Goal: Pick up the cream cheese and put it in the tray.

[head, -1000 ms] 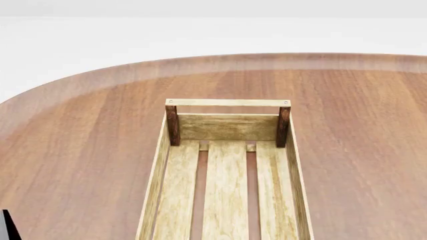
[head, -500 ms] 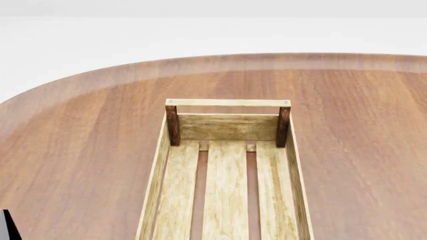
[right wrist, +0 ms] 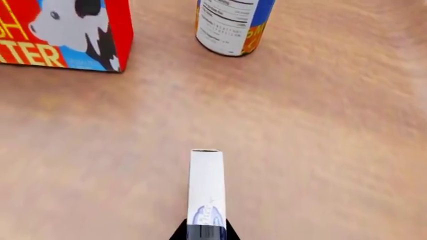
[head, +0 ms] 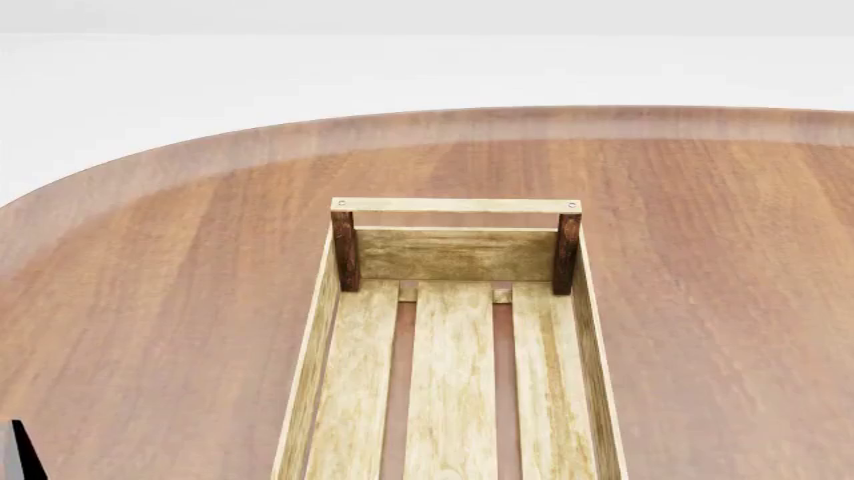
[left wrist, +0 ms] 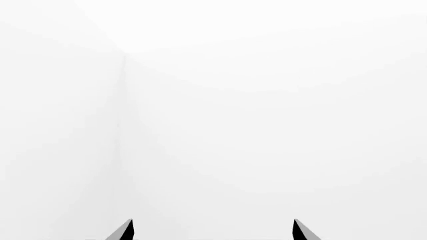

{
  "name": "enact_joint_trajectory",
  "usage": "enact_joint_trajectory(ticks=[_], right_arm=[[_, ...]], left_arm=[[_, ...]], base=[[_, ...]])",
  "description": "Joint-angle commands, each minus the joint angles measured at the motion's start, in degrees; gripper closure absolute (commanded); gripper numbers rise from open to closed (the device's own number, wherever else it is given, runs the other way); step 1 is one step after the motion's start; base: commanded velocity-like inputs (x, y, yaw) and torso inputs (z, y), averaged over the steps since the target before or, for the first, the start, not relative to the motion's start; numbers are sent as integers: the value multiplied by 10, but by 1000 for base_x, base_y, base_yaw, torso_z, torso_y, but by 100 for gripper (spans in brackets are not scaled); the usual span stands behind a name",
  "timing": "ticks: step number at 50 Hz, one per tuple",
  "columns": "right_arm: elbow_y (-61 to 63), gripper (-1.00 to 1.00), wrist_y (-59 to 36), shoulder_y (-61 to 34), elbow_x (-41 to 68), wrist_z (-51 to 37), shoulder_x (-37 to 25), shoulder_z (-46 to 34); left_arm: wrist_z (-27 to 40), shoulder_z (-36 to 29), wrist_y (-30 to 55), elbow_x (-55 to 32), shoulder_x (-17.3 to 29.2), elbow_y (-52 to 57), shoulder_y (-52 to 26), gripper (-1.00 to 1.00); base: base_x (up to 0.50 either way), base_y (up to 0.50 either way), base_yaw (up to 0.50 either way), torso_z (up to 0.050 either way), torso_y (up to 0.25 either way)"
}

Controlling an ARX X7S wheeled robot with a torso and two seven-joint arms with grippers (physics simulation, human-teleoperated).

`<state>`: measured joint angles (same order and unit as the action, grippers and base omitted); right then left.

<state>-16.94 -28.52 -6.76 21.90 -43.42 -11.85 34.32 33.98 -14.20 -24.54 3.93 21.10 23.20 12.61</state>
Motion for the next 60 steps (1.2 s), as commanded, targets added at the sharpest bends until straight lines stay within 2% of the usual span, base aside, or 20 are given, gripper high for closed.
enact_joint_trajectory(ticks=[1,13,26,39,42,45,51,58,60], right_arm=[[84,100,-14,24,-6,-5,6,-11],[181,100,-29,53,2,-11,14,-22],[284,100,1,82,-4,-8,21,-39],[442,100,-29,87,-40,-26,-12,-97],[472,100,-53,77,-11,-19,-16,-90],[506,100,-78,64,-28,-30,-40,-111],[548,100,-146,5,-59,-45,-89,-179],[549,100,-174,-45,-74,-47,-113,-227],[550,100,-206,-77,-90,-54,-131,-261]], left_arm=[[2,0,1,-2,1,0,-1,-100],[3,-1,1,-5,3,-2,-3,-100],[6,0,5,-12,4,-2,-4,-100],[10,3,7,-15,7,3,-2,-100],[10,3,7,-13,7,3,-2,-100],[10,2,8,-14,7,2,-2,-100],[11,2,8,-15,8,1,-3,-100],[10,0,8,-15,9,1,-4,-100],[12,2,6,-16,9,1,-3,-100]], base=[[0,0,0,0,0],[0,0,0,0,1],[0,0,0,0,0],[0,0,0,0,1],[0,0,0,0,0],[0,0,0,0,0],[0,0,0,0,0],[0,0,0,0,0],[0,0,0,0,0]])
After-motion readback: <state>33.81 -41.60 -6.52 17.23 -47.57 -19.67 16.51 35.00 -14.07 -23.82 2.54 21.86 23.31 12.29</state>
